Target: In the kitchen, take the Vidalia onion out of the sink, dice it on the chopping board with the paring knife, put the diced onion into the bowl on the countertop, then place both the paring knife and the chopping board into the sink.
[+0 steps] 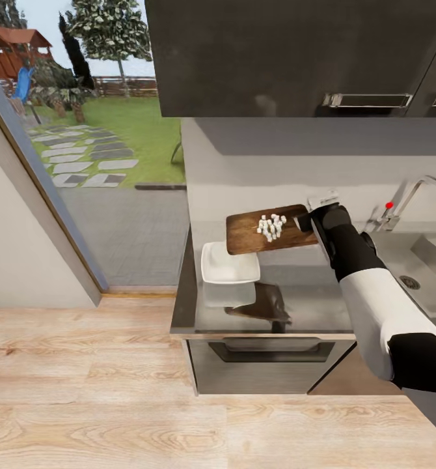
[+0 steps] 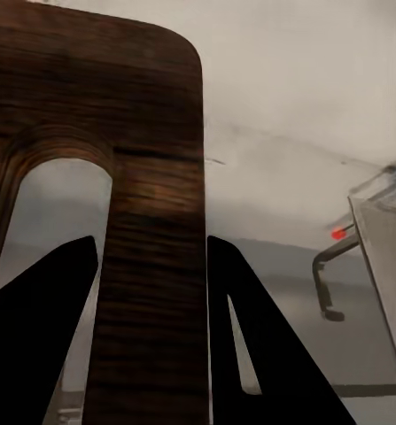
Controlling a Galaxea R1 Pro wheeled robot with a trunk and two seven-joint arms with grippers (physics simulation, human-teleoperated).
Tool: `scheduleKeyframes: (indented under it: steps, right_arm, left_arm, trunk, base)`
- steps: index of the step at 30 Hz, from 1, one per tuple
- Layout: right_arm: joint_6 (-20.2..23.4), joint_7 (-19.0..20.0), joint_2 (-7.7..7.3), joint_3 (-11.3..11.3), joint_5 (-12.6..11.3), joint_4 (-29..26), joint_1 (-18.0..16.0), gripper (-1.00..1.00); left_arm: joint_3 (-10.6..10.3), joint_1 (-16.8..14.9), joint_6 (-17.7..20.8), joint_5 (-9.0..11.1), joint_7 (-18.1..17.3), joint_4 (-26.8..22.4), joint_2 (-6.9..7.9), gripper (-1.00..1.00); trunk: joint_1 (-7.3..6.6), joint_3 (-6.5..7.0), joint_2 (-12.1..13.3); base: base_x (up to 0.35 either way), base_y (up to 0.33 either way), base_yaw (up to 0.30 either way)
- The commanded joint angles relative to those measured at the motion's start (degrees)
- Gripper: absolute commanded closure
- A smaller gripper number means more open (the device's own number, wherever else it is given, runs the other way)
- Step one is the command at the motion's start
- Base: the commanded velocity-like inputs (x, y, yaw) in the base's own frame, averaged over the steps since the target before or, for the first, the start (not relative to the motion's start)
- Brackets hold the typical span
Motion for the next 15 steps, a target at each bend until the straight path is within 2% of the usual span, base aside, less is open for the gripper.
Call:
scheduleKeyframes:
  steps: [1, 4, 7, 10, 15]
  right_arm:
    - [0.5, 0.2, -0.07, 0.3, 0.3, -0.4, 0.0, 1.00]
    - [0.8, 0.2, -0.08, 0.3, 0.5, -1.2, 0.0, 1.00]
    - [1.6, 0.2, -0.05, 0.3, 2.8, -1.6, 0.0, 1.00]
    - [2.1, 0.3, 0.32, 0.4, 6.2, -1.6, 0.0, 1.00]
    - [2.2, 0.3, 1.08, 0.4, 7.5, -1.7, 0.0, 1.00]
  left_arm:
    - [-0.1, -0.1, -0.3, 0.4, -0.2, 0.2, -0.01, -1.00]
    - [-0.1, -0.1, -0.3, 0.4, -0.2, 0.2, -0.01, -1.00]
    - [-0.1, -0.1, -0.3, 0.4, -0.2, 0.2, -0.01, -1.00]
    - [-0.1, -0.1, -0.3, 0.4, -0.2, 0.2, -0.01, -1.00]
    - [-0.1, -0.1, -0.3, 0.4, -0.2, 0.2, -0.01, -1.00]
  trunk:
    - [0.03, -0.11, -0.1]
    - [0.03, -0.11, -0.1]
    - [0.03, -0.11, -0.1]
    - [0.03, -0.11, -0.1]
    - [0.03, -0.11, -0.1]
  base:
    - [0.000, 0.000, 0.000]
    - [0.000, 0.000, 0.000]
    - [0.000, 0.000, 0.000]
    - [0.000, 0.000, 0.000]
    - [0.000, 0.000, 0.000]
